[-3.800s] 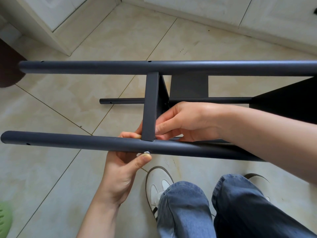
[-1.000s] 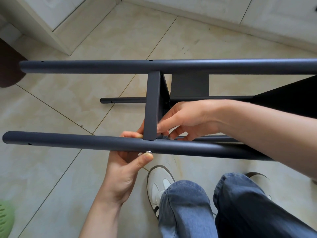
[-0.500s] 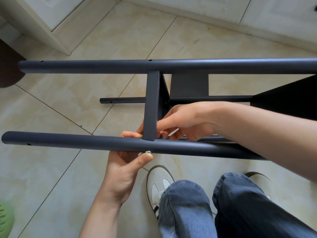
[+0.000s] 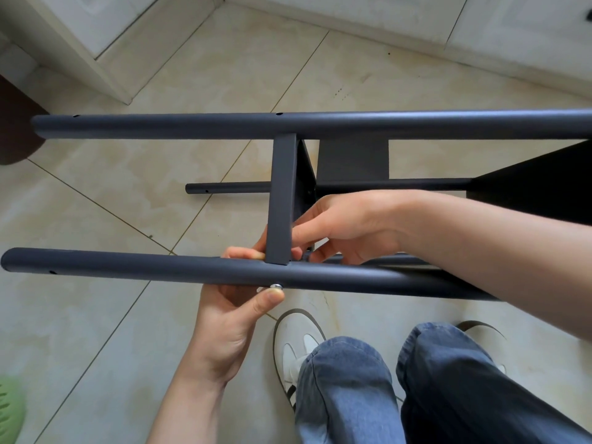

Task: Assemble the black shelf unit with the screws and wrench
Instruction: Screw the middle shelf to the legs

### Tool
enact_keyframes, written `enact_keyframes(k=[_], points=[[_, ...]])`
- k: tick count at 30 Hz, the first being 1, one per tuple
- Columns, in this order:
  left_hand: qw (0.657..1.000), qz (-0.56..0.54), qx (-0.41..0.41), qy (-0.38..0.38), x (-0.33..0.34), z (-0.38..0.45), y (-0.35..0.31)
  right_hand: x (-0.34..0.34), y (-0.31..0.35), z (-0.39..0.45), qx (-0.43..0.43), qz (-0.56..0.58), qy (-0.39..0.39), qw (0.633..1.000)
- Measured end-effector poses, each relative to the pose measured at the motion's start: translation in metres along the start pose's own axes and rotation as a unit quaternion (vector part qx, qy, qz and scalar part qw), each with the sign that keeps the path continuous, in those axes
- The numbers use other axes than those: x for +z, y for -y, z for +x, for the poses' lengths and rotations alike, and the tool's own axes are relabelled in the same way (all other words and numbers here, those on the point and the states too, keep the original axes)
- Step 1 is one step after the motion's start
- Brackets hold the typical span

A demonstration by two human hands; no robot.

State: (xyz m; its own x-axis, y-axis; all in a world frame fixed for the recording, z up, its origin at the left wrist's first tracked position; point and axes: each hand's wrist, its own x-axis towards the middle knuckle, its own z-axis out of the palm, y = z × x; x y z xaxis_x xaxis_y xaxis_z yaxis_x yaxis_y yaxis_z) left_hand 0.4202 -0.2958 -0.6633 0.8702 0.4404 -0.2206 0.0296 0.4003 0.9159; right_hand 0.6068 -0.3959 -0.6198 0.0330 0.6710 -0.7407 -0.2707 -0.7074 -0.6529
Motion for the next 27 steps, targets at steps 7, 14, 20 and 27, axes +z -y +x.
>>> enact_keyframes(k=[7,14,20,27], points=[[1.000,0.004,-0.001,-0.011,0.001,0.001,0.001,-0.006,-0.002,-0.003,0.018,0.008,-0.008,1.000],[1.000,-0.002,0.000,-0.010,0.003,0.001,0.000,-0.004,-0.006,-0.001,-0.013,0.050,0.002,0.999],[1.000,-0.011,0.003,-0.017,0.007,0.000,0.000,0.004,-0.003,0.002,0.000,0.035,-0.022,0.999],[1.000,0.003,-0.001,-0.027,0.005,0.003,-0.002,-0.002,-0.003,-0.002,-0.029,0.046,-0.001,0.998]])
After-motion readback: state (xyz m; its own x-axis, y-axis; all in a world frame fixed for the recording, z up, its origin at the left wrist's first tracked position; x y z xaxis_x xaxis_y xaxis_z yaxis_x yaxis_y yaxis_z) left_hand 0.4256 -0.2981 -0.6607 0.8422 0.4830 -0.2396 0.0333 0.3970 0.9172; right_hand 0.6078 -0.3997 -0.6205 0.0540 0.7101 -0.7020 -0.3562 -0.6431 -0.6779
